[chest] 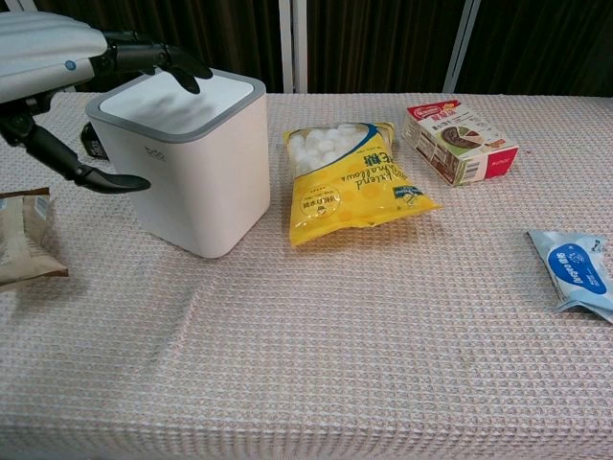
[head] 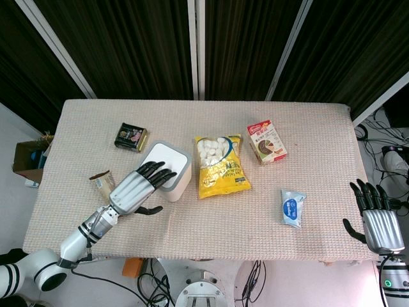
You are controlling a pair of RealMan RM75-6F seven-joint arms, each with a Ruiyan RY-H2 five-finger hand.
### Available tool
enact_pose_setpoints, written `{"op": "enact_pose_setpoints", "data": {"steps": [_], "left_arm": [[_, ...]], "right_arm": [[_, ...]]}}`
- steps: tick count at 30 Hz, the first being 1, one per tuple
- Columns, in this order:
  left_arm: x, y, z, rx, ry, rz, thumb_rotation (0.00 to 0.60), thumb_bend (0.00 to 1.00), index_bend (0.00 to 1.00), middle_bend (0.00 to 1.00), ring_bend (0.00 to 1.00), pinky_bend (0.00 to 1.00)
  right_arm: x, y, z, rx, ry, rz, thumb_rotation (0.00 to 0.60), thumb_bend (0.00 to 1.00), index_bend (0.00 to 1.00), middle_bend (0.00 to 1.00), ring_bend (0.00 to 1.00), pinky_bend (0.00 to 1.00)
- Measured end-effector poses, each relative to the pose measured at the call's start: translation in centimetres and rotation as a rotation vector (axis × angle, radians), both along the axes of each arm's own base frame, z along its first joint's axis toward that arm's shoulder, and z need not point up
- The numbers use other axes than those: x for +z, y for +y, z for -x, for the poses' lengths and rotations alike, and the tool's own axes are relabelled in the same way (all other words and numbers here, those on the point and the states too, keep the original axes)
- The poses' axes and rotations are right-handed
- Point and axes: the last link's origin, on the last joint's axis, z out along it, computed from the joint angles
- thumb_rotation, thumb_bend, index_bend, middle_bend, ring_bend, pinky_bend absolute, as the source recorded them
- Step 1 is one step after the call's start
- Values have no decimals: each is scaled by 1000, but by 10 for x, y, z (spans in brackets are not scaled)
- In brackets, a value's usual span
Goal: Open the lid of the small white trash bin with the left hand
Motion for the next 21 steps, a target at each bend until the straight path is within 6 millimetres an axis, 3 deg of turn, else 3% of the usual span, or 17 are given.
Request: {"op": "enact_pose_setpoints", "data": {"steps": [18,21], "left_arm": [[1,2,5,-2,2,-11,438,209,128,191,98,187],[2,1,5,-1,1,-13,436,209,132,232,98,187]], "right_arm": [[-4,-3,1,-11,5,12,600,243,0,0,0,0],[-3,-3,0,-11,5,15,600,243,0,0,0,0]]}}
